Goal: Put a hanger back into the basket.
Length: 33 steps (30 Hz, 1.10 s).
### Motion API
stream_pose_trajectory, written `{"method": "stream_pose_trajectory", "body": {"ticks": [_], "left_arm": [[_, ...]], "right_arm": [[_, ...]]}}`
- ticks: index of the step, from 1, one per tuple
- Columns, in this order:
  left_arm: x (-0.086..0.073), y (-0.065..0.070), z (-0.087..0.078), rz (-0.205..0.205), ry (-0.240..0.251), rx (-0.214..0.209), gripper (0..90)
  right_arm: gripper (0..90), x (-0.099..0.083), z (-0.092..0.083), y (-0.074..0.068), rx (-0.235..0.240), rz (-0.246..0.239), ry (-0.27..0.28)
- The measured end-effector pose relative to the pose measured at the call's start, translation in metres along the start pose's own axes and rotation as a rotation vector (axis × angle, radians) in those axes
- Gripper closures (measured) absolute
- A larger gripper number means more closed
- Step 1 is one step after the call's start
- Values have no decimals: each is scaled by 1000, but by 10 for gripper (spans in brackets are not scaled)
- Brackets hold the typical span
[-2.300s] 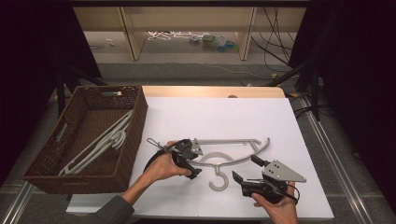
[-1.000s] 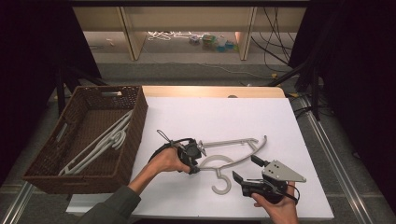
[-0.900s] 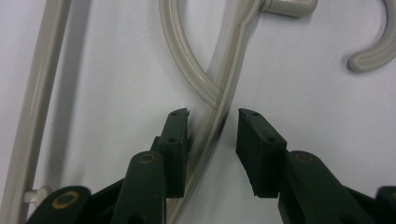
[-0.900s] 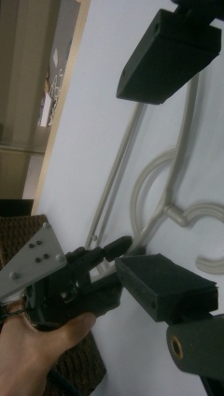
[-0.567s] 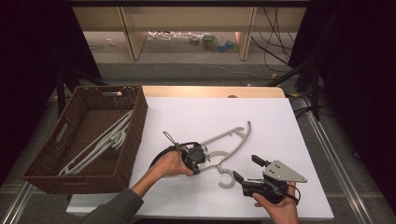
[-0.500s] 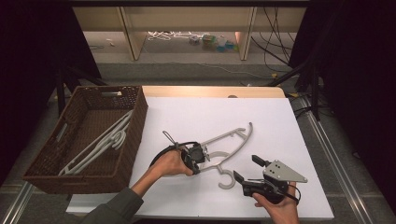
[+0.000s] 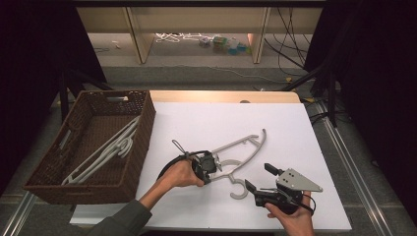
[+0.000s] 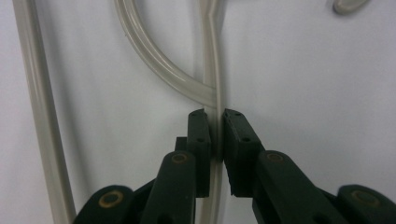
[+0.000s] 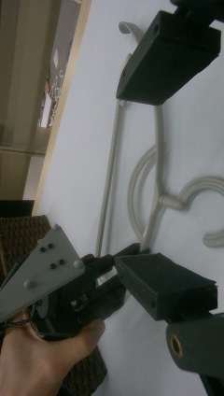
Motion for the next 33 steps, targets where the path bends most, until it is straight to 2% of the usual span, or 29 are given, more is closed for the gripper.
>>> {"method": "stream_pose_trajectory", "body": {"ticks": [4, 5, 6, 7, 8, 9, 12, 15, 18, 19, 22, 27, 29, 30, 31, 33], "left_arm": [[-2, -2, 0, -27, 42, -16, 817], [-2, -6, -3, -52, 65, -22, 817], [-2, -6, -3, -52, 65, -22, 817], [-2, -8, -8, -68, 85, -31, 817], [-2, -12, -17, -117, 135, -50, 816], [-3, -14, -20, -145, 156, -51, 816], [-6, -20, -23, -158, 171, -49, 816], [-10, -28, -27, -194, 193, -29, 816], [-10, -28, -29, -202, 207, -39, 816], [-7, -27, -31, -241, 231, -38, 816], [-5, -28, -34, -258, 260, -31, 816], [-10, -35, -43, -265, 273, -17, 816], [-12, -38, -53, -284, 290, -18, 816], [-12, -38, -53, -284, 290, -18, 816], [-12, -39, -62, -293, 316, -14, 816], [-12, -40, -67, -283, 317, -8, 816]], "right_arm": [[175, 0, 0, 0, 5, 2, 1], [175, 0, -1, 1, 0, 5, 0], [175, 0, -1, 1, 0, 5, 0], [175, -1, -2, 2, -1, 6, 0], [175, -1, -1, 2, 8, 11, 4], [175, -1, -1, 2, 8, 19, 13], [175, -1, -3, 4, -3, 14, -2], [175, -1, -2, 2, 7, 17, 3], [175, 0, -2, 2, -3, 10, 2], [175, -1, -2, 2, 9, 17, 2], [175, -1, -2, 2, 3, 15, 1], [175, 0, -3, 3, -9, 13, 8], [174, 0, -3, 3, -7, 13, 7], [175, -1, -3, 3, -5, 14, 1], [174, -1, -3, 3, -4, 15, -3], [174, -1, -3, 3, 8, 19, 7]]}}
Point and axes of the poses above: each handheld gripper's, and its own axes: z roughly forward along the jaws, x roughly out of its top, y roughly to its right, the point moved 7 cm from there along z, roughly forward along the jaws, and after that the axes turned 8 degrees about x, right-handed, at the moved point
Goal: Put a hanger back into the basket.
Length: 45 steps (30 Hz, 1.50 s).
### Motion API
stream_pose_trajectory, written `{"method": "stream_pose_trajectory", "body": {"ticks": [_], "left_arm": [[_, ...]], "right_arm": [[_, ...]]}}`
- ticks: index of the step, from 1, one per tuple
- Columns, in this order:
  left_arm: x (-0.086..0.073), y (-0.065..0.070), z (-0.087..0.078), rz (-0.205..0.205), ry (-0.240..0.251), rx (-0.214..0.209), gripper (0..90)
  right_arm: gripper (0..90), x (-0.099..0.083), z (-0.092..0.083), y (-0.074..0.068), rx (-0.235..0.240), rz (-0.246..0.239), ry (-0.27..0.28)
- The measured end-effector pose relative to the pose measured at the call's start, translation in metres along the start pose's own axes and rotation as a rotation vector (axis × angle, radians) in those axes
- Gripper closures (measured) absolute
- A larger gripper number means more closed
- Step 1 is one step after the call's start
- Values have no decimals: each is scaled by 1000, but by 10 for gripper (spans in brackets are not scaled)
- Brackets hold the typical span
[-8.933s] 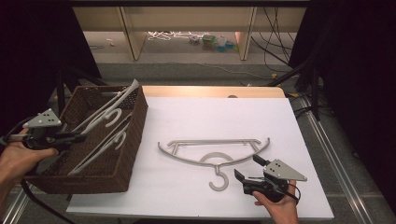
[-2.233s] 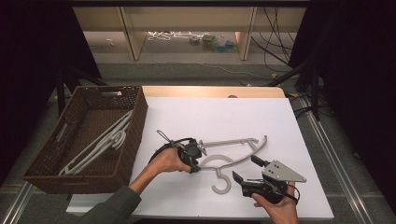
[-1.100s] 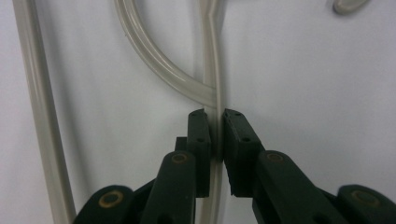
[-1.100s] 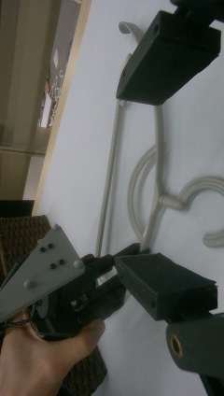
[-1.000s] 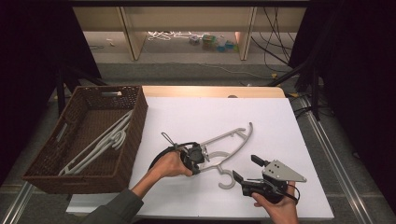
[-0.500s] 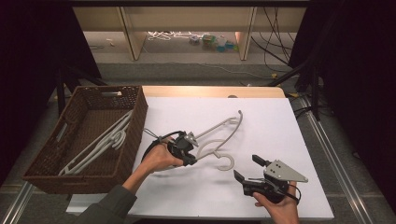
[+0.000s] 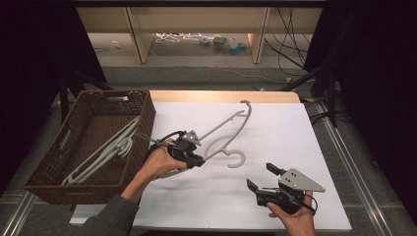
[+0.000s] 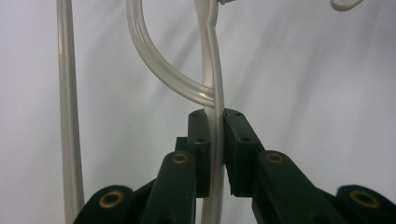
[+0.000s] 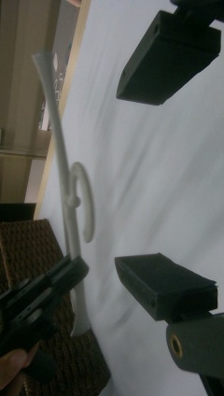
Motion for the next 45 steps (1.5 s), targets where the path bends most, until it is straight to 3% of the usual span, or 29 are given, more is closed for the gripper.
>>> {"method": "stream_pose_trajectory", "body": {"ticks": [7, 8, 14, 20, 23, 24, 26, 29, 30, 31, 43, 45], "left_arm": [[20, 7, -23, -58, 101, -13, 817], [22, 7, -26, -45, 99, -11, 817], [35, 14, -52, 6, 112, -2, 817], [38, 8, -81, -8, 122, 22, 817], [30, -5, -102, 33, 82, 60, 817], [29, -7, -107, 7, 104, 73, 816], [24, -16, -124, 1, 117, 102, 817], [19, -22, -136, -19, 117, 127, 817], [11, -31, -145, -36, 108, 158, 818], [11, -31, -145, -36, 108, 158, 817], [-48, -84, -191, -123, 59, 313, 817], [-52, -84, -191, -141, 54, 294, 817]], "right_arm": [[173, 0, 2, -2, 4, 2, 12], [173, -2, -1, -1, -6, -2, -30], [172, -2, -1, -1, -7, 1, -21], [172, -1, 0, -1, -9, 0, -3], [171, -1, 1, -1, 1, 2, 8], [171, -1, 1, -1, 2, 4, 8], [171, -1, 1, -1, 0, 2, 3], [170, -2, -1, -1, -12, 1, -22], [170, -1, 0, 0, -11, 0, -1], [170, -1, 1, -1, -7, 6, 5], [166, -2, 0, 2, -23, 7, -1], [167, -2, 0, 2, -22, 6, -2]]}}
Point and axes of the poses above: each handheld gripper's, and its own axes: z roughly forward along the jaws, x roughly out of its top, y roughly to its right, the point moved 7 cm from there along z, roughly forward along the jaws, and after that the axes turned 8 degrees about x, right-handed, at the moved point
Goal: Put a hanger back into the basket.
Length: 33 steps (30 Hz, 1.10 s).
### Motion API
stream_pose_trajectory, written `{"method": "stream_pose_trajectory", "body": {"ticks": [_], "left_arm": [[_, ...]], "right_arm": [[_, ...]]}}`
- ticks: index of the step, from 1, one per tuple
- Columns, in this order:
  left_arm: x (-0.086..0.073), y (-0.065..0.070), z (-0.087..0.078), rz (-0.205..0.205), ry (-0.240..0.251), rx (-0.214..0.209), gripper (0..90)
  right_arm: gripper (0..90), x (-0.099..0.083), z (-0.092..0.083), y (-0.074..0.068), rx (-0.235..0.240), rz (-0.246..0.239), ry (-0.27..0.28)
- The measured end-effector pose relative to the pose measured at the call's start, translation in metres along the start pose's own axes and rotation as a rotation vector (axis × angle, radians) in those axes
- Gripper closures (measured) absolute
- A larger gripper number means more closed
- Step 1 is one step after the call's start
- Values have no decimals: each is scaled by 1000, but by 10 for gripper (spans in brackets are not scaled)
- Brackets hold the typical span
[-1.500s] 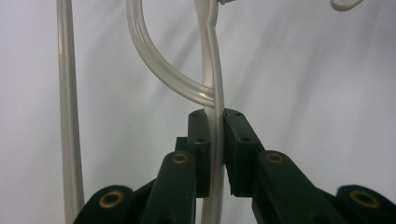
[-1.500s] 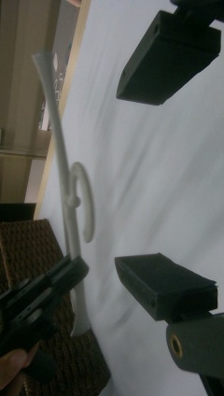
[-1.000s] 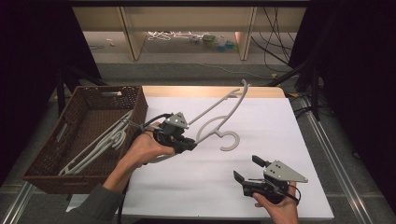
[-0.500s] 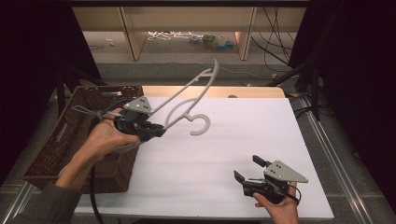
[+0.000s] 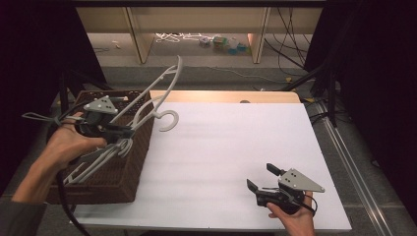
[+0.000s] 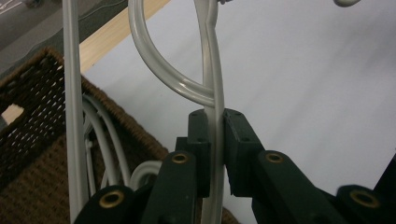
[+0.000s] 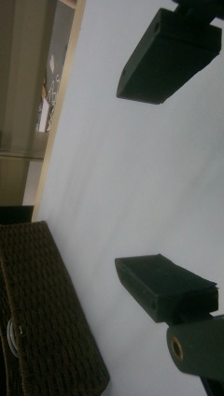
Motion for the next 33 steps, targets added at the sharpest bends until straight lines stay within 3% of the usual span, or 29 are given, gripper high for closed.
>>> {"method": "stream_pose_trajectory", "body": {"ticks": [2, 11, 12, 16, 17, 21, 25, 29, 33], "left_arm": [[-6, -8, -1, 14, -11, 30, 817], [-27, -19, -2, -4, -47, 37, 817], [-30, -21, -3, 8, -54, 34, 817], [-45, -29, -4, -34, -61, 36, 817], [-51, -33, -5, -18, -73, 38, 818], [-72, -47, -6, -53, -94, 56, 817], [-83, -54, -7, -62, -102, 66, 817], [-91, -57, -8, -71, -110, 53, 817], [-100, -56, -6, -67, -149, 39, 817]], "right_arm": [[166, 0, 0, 0, -2, -3, -2], [166, 0, 0, 0, -2, -5, -4], [166, 0, 0, 0, -2, -5, -4], [166, -1, 0, 0, 2, -5, -6], [166, -1, 1, -1, 13, 4, -2], [167, -1, 2, -1, 12, 2, -3], [166, -2, 1, -1, 7, -1, -21], [166, -3, 3, -1, 10, 4, -18], [167, -3, 3, 0, 1, 0, -18]]}}
Point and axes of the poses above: each handheld gripper's, and its own axes: z roughly forward along the jaws, x roughly out of its top, y roughly to its right, the point moved 7 cm from there along z, roughly forward along the jaws, and after that the axes turned 8 degrees about x, right-handed, at the moved point
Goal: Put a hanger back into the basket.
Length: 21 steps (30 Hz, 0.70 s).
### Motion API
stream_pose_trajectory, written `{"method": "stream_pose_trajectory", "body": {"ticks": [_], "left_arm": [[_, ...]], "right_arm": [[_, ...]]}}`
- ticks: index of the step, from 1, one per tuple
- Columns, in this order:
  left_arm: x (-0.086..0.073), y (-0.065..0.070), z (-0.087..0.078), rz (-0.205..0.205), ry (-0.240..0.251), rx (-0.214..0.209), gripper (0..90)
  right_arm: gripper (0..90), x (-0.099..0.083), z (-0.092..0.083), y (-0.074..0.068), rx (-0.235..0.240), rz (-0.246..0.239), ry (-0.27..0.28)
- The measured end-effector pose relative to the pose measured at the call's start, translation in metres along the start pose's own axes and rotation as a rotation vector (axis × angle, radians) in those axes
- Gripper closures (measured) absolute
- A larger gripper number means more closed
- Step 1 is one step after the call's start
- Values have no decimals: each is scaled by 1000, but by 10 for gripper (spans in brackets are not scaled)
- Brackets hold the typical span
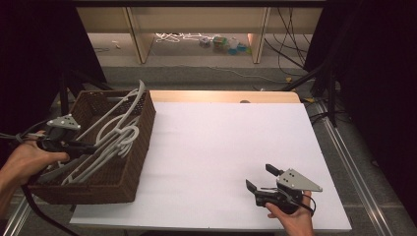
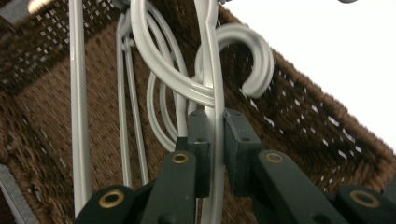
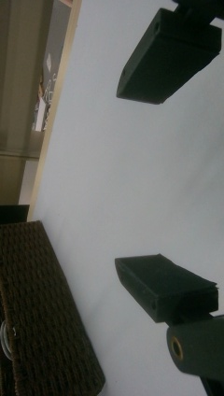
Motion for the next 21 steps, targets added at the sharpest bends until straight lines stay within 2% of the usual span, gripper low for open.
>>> {"method": "stream_pose_trajectory", "body": {"ticks": [1, 2, 3, 4, 5, 6, 7, 8, 10, 11, 12, 13, 14, 16, 17, 18, 19, 21], "left_arm": [[-2, -1, -1, 19, -20, -7, 817], [-4, -2, 2, 0, -21, -2, 816], [-4, -2, 2, 0, -21, -2, 817], [-5, -3, 2, 10, -19, -1, 817], [-5, -3, 4, 5, 5, -2, 817], [-8, -4, 3, 21, -41, -18, 816], [-10, -4, 3, 19, -55, -20, 816], [-10, -4, 6, -7, -41, -10, 816], [-11, -7, 7, 21, -60, -12, 816], [-11, -6, 11, -13, -33, -10, 816], [-13, -9, 8, 26, -86, -17, 815], [-14, -8, 9, -1, -86, -15, 815], [-15, -10, 9, 31, -103, -21, 815], [-15, -9, 12, -7, -98, -8, 815], [-16, -10, 13, 2, -103, -11, 815], [-18, -13, 13, 30, -121, -8, 815], [-18, -12, 15, 10, -108, -4, 815], [-21, -13, 17, 19, -122, -15, 814]], "right_arm": [[166, 0, 0, 0, 3, 2, -6], [167, 1, 2, -2, 12, 6, 15], [167, 0, 1, -2, 10, 6, 5], [167, 0, 1, -2, 10, 6, 5], [167, 0, -1, -1, 5, 1, -5], [167, 0, 0, -1, 4, 9, -3], [167, 0, 0, -1, 4, 9, -3], [167, 0, 0, -1, 4, 8, -2], [167, 0, -1, 0, 4, 0, -7], [167, 0, -1, 0, 4, 0, -4], [167, 0, 0, 0, 2, 0, 0], [167, 0, 0, 0, 2, 0, 0], [167, 0, 0, 0, 2, -1, -1], [167, 0, -1, 0, 2, 0, -3], [167, 0, -1, 0, 2, 0, -3], [168, 0, -1, 0, 2, 0, -5], [168, 0, -1, 0, 2, 0, -5], [168, 0, -1, 0, 4, -2, -9]]}}
Point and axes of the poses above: each handheld gripper's, and its own axes: z roughly forward along the jaws, x roughly out of its top, y roughly to its right, the point moved 7 cm from there along z, roughly forward along the jaws, and after that the axes turned 8 degrees about x, right-handed, at the moved point
